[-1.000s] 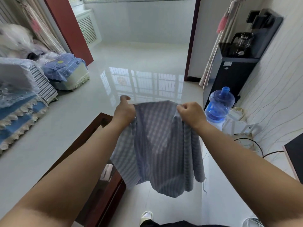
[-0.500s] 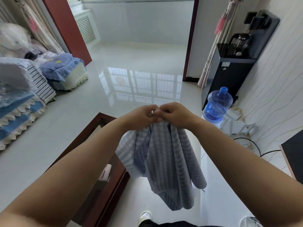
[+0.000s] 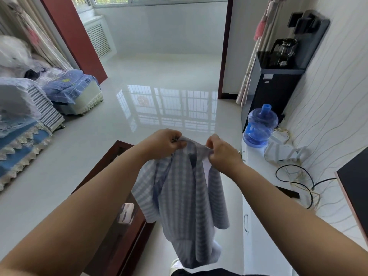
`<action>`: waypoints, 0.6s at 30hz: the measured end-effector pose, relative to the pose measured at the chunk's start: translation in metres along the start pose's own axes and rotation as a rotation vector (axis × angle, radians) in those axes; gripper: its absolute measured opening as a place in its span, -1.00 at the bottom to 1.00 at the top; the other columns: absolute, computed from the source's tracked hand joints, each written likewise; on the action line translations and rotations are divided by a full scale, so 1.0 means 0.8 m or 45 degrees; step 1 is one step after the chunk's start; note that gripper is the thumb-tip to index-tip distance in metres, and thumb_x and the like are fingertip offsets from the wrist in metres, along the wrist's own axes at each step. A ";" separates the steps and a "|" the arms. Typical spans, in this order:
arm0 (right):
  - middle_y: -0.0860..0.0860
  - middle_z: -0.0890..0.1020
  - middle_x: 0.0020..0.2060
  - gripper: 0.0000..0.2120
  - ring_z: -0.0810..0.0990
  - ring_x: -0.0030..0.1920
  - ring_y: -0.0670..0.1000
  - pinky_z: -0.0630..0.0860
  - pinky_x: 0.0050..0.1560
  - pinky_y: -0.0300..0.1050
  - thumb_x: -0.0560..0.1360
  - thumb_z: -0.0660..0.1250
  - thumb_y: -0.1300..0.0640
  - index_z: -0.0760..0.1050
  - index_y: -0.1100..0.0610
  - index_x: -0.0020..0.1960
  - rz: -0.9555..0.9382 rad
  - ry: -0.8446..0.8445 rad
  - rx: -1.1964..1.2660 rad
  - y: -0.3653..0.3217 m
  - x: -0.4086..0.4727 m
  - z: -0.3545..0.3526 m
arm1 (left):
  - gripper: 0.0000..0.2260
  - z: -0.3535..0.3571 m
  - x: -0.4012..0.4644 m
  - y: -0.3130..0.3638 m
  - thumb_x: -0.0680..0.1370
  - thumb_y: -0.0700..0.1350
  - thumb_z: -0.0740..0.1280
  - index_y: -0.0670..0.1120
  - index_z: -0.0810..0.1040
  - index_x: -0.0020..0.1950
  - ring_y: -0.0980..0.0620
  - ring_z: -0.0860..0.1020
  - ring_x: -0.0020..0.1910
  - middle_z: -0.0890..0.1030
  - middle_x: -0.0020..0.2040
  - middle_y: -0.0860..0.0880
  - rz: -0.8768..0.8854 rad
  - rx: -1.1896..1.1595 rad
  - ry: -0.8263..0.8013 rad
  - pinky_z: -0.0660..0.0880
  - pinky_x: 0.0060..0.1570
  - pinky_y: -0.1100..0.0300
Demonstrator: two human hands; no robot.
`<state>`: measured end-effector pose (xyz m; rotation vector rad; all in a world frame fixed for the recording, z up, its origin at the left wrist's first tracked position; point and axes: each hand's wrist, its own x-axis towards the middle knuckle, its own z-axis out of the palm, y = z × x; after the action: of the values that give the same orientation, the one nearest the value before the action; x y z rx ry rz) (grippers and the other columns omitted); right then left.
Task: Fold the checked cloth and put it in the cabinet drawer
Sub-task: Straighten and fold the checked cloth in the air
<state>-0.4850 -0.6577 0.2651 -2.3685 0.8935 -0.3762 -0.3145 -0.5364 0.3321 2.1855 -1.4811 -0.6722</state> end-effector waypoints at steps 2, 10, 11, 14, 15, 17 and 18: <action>0.05 0.57 -0.10 -0.87 0.51 -0.15 0.09 0.41 -0.13 -0.10 0.48 0.16 0.25 0.41 0.04 -0.09 0.214 -0.095 -0.133 0.033 0.003 0.002 | -0.73 -0.011 -0.002 -0.010 0.57 -0.02 0.32 -0.06 0.42 -0.31 0.09 0.35 -0.41 0.39 -0.40 0.04 -0.028 -0.027 0.028 0.31 -0.35 0.26; 0.11 0.62 -0.19 -0.70 0.59 -0.17 0.14 0.53 -0.09 0.01 0.55 0.21 -0.07 0.49 0.18 -0.02 0.730 0.246 0.256 0.085 0.012 -0.007 | -0.73 -0.029 -0.004 -0.031 0.55 -0.03 0.35 -0.05 0.46 -0.32 0.11 0.34 -0.41 0.38 -0.42 0.04 -0.014 -0.070 -0.058 0.31 -0.29 0.17; 0.06 0.63 -0.30 -0.63 0.63 -0.23 0.11 0.57 -0.10 0.03 0.54 0.19 -0.16 0.50 0.15 -0.13 0.572 0.192 0.433 0.061 0.010 -0.002 | -0.74 -0.025 -0.003 -0.028 0.55 -0.02 0.35 -0.07 0.47 -0.31 0.09 0.34 -0.40 0.38 -0.41 0.03 -0.010 -0.063 -0.072 0.31 -0.29 0.17; -0.04 0.61 -0.30 -0.63 0.58 -0.27 -0.10 0.53 -0.13 -0.13 0.58 0.17 -0.10 0.52 0.16 -0.18 0.119 -0.072 0.742 -0.018 -0.009 0.013 | -0.74 -0.017 0.001 -0.022 0.56 -0.02 0.34 -0.05 0.48 -0.31 0.11 0.34 -0.41 0.40 -0.41 0.05 0.000 -0.055 -0.086 0.31 -0.29 0.18; -0.07 0.56 -0.28 -0.71 0.51 -0.27 -0.15 0.48 -0.15 -0.23 0.57 0.23 -0.04 0.50 0.17 -0.13 0.024 -0.135 0.728 -0.035 -0.012 0.016 | -0.75 -0.017 0.002 -0.022 0.56 -0.03 0.34 -0.08 0.50 -0.29 0.11 0.35 -0.40 0.42 -0.40 0.04 0.003 -0.063 -0.081 0.32 -0.28 0.18; -0.12 0.50 -0.26 -0.80 0.45 -0.26 -0.18 0.41 -0.19 -0.35 0.49 0.37 0.01 0.44 0.12 -0.04 -0.078 -0.191 0.666 -0.048 -0.012 0.019 | -0.78 -0.019 0.002 -0.022 0.56 -0.02 0.33 -0.14 0.56 -0.20 0.10 0.40 -0.36 0.47 -0.36 -0.01 0.001 -0.086 -0.081 0.35 -0.26 0.16; -0.11 0.51 -0.24 -0.78 0.47 -0.25 -0.16 0.41 -0.19 -0.34 0.46 0.42 0.02 0.44 0.10 -0.03 -0.108 -0.161 0.637 -0.047 -0.010 0.020 | -0.77 -0.020 0.002 -0.022 0.56 -0.01 0.33 -0.16 0.58 -0.16 0.09 0.41 -0.34 0.49 -0.34 -0.02 -0.001 -0.089 -0.085 0.36 -0.24 0.16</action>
<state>-0.4644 -0.6225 0.2744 -1.9451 0.5609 -0.4224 -0.2915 -0.5307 0.3340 2.1302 -1.4669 -0.7928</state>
